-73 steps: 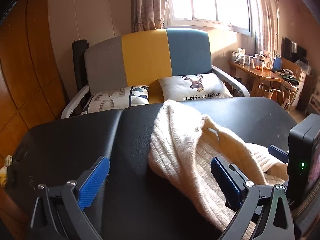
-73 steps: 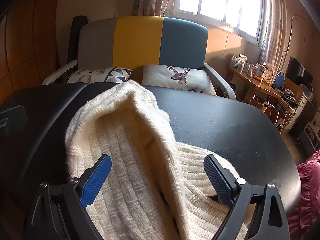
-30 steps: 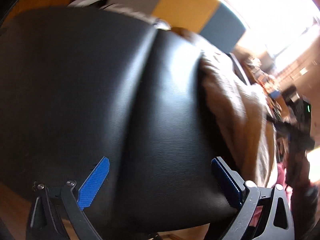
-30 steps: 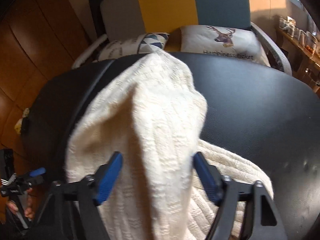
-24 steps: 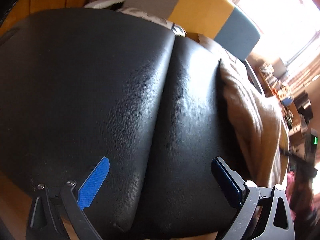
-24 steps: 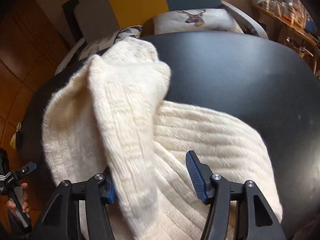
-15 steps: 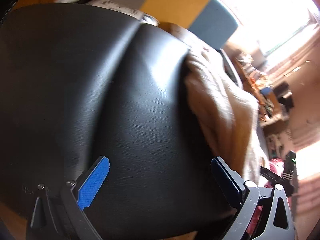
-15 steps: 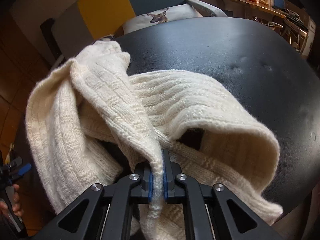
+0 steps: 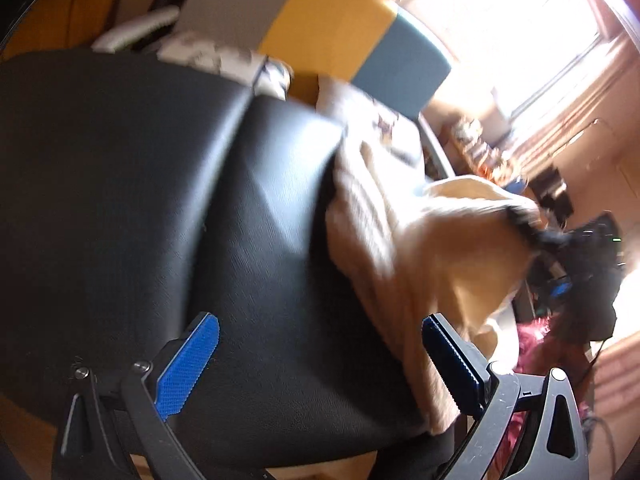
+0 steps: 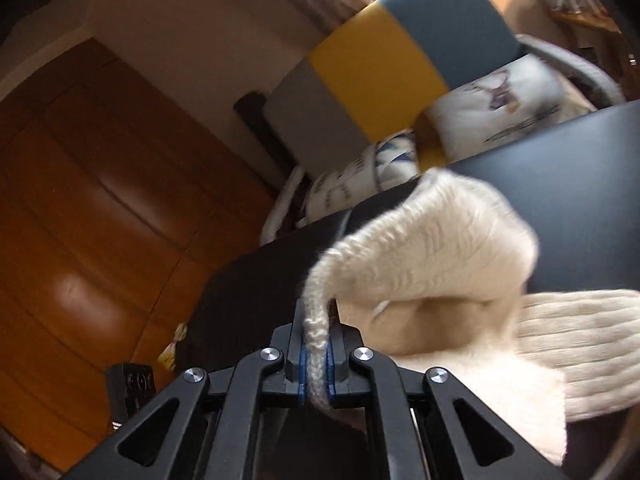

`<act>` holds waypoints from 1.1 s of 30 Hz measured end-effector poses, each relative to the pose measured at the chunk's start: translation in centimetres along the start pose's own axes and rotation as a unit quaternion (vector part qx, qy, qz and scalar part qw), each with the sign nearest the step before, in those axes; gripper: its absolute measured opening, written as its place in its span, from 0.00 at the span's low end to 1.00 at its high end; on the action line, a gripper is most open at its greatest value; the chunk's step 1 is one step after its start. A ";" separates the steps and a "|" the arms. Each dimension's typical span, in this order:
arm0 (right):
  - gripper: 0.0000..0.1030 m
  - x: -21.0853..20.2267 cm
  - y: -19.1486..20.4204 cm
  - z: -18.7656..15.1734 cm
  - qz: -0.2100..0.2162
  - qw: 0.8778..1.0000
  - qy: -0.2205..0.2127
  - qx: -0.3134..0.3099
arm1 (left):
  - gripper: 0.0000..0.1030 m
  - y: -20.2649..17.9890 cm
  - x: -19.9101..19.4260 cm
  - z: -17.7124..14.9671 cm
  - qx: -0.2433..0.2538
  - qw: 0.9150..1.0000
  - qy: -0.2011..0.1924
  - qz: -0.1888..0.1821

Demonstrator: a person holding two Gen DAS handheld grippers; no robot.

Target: Fold clothes

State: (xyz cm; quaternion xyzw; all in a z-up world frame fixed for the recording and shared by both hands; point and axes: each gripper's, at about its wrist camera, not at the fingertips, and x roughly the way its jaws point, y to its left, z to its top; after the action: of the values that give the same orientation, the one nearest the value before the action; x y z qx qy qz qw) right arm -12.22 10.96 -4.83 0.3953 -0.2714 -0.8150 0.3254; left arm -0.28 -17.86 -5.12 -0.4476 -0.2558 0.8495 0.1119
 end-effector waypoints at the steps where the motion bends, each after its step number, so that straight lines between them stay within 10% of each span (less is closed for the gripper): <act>1: 0.13 2.6 0.8 -0.9 0.021 0.999 0.024 0.006 | 1.00 0.3 -1.0 0.4 -0.005 1.000 -0.013 -0.004; 6: 0.27 10.1 1.4 -5.3 0.074 0.989 0.121 0.051 | 1.00 -0.9 -3.3 2.3 0.031 0.998 -0.052 0.020; 11: 0.27 5.2 -0.3 -7.4 0.069 0.992 0.097 0.033 | 1.00 -5.8 -2.2 2.0 0.146 0.988 -0.042 0.039; 22: 0.39 -5.9 -7.3 -9.5 -0.169 0.985 0.020 0.024 | 1.00 -8.5 8.5 7.2 0.269 0.943 -0.026 0.194; 30: 0.39 -6.9 -12.2 -7.3 -0.197 0.979 0.028 0.045 | 0.96 -1.0 8.1 7.3 0.143 0.981 0.007 0.135; 33: 0.39 -6.1 -13.3 -5.7 -0.193 0.979 0.020 0.060 | 0.96 -3.1 7.4 5.6 0.202 0.969 -0.013 0.142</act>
State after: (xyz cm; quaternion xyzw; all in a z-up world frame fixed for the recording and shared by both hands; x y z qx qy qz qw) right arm -8.85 22.94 -14.38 0.4753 -0.2324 -0.8364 0.1432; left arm -9.27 -14.02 -6.03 -0.4367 -0.0144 0.8963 0.0753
